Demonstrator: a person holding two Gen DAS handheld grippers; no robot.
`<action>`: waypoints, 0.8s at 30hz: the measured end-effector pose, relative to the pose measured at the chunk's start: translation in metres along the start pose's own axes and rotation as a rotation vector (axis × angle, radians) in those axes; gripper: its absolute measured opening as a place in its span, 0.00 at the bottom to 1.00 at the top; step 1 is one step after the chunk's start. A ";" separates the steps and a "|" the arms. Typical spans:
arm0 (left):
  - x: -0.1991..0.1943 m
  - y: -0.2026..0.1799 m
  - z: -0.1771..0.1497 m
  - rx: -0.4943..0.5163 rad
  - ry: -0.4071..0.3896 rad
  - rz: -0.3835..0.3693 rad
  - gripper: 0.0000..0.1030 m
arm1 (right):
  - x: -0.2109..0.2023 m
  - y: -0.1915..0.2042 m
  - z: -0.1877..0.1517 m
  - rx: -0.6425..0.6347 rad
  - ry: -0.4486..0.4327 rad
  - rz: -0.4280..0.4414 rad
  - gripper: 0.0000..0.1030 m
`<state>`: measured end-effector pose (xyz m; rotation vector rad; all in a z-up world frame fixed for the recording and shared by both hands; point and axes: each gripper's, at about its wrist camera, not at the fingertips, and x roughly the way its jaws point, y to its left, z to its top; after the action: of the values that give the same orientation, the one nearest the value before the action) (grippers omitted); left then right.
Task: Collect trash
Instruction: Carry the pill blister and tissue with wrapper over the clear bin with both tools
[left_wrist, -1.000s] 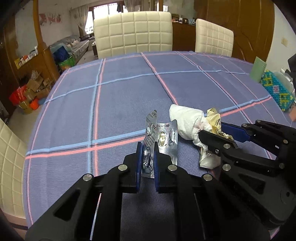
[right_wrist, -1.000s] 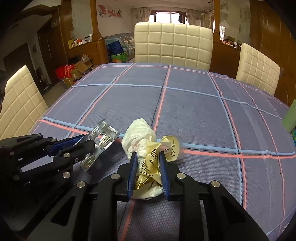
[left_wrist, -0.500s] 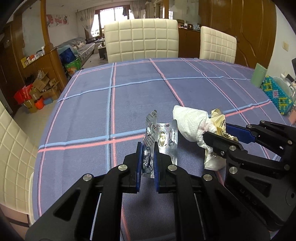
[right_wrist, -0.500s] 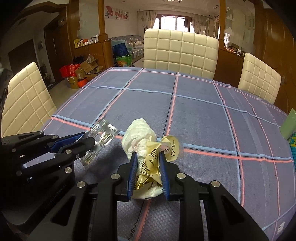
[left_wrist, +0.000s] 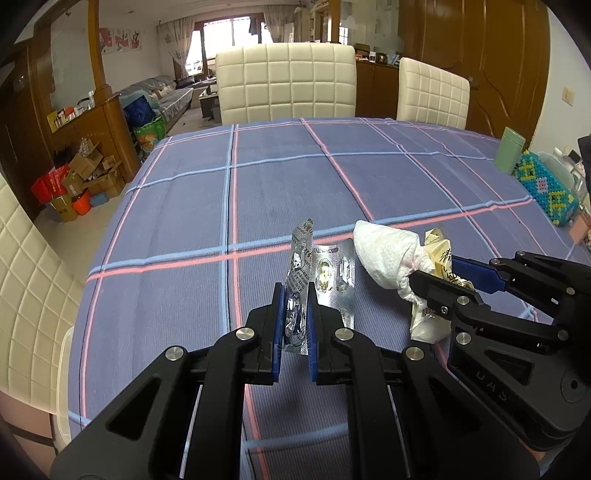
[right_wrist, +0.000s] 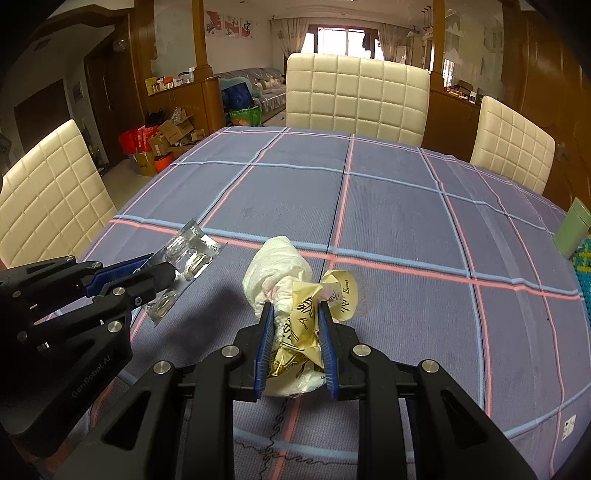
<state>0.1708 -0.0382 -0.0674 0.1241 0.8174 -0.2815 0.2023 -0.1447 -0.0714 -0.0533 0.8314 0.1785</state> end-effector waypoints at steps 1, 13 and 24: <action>-0.001 -0.001 -0.002 0.000 0.003 0.001 0.11 | -0.001 0.000 -0.002 0.002 -0.001 0.001 0.23; -0.007 -0.008 -0.007 -0.003 0.013 0.052 0.11 | -0.010 -0.006 -0.011 0.030 -0.017 0.029 0.23; 0.011 -0.025 -0.005 0.005 0.046 0.111 0.11 | 0.001 -0.022 -0.021 0.083 0.007 0.060 0.23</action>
<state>0.1667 -0.0633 -0.0791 0.1800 0.8521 -0.1769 0.1913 -0.1683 -0.0871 0.0487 0.8473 0.2003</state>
